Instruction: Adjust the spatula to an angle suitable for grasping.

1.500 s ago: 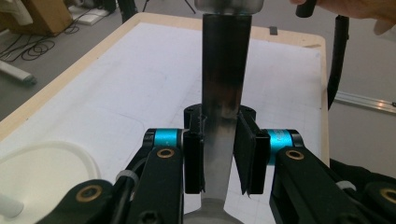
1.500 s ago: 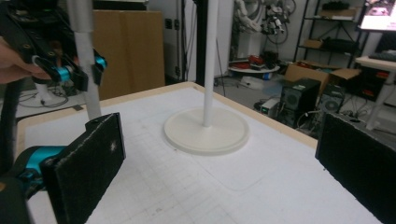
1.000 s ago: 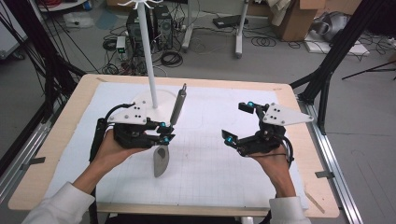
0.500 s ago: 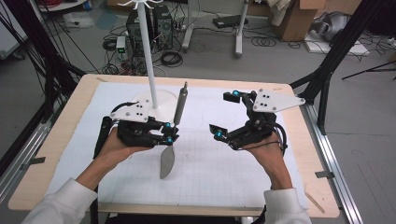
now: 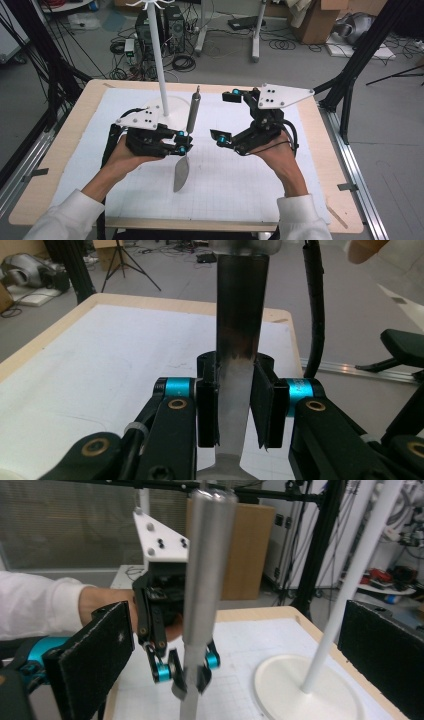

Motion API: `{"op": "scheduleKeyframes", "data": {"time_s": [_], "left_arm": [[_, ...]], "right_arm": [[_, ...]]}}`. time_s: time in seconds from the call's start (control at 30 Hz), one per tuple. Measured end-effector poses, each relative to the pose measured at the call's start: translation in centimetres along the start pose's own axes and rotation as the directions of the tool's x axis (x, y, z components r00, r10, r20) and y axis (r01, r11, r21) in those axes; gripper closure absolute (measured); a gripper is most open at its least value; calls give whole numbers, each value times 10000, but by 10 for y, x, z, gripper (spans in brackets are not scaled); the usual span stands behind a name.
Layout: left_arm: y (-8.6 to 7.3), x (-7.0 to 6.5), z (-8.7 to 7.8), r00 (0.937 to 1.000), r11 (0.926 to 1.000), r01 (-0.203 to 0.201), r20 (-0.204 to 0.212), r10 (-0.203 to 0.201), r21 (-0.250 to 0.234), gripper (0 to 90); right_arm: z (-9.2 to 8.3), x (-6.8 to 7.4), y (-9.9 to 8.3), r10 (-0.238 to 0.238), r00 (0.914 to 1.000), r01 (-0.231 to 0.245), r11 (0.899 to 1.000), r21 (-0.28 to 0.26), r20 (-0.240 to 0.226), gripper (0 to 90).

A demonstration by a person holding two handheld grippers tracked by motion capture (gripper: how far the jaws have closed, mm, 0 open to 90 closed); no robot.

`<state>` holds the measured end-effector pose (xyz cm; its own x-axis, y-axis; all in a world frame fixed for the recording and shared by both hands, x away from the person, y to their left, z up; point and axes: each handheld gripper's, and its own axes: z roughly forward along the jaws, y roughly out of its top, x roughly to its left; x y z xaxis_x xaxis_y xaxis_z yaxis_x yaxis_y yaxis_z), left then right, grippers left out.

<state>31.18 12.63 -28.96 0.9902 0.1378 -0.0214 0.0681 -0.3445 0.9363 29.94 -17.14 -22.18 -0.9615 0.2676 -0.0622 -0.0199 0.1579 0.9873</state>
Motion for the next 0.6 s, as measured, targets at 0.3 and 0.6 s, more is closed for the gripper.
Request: {"op": "scheduleKeyframes", "data": {"time_s": [0.3, 0.6], "left_arm": [[1, -2, 3, 9996, 9998, -209, 196, 209, 18, 745], [0, -3, 8, 9990, 9994, -319, 307, 322, -99, 745]], "right_arm": [[13, 2, 12, -74, 9984, 69, 9999, -102, -560, 4], [15, 3, 20, -14, 9968, -11, 9995, -314, -802, 12]]}}
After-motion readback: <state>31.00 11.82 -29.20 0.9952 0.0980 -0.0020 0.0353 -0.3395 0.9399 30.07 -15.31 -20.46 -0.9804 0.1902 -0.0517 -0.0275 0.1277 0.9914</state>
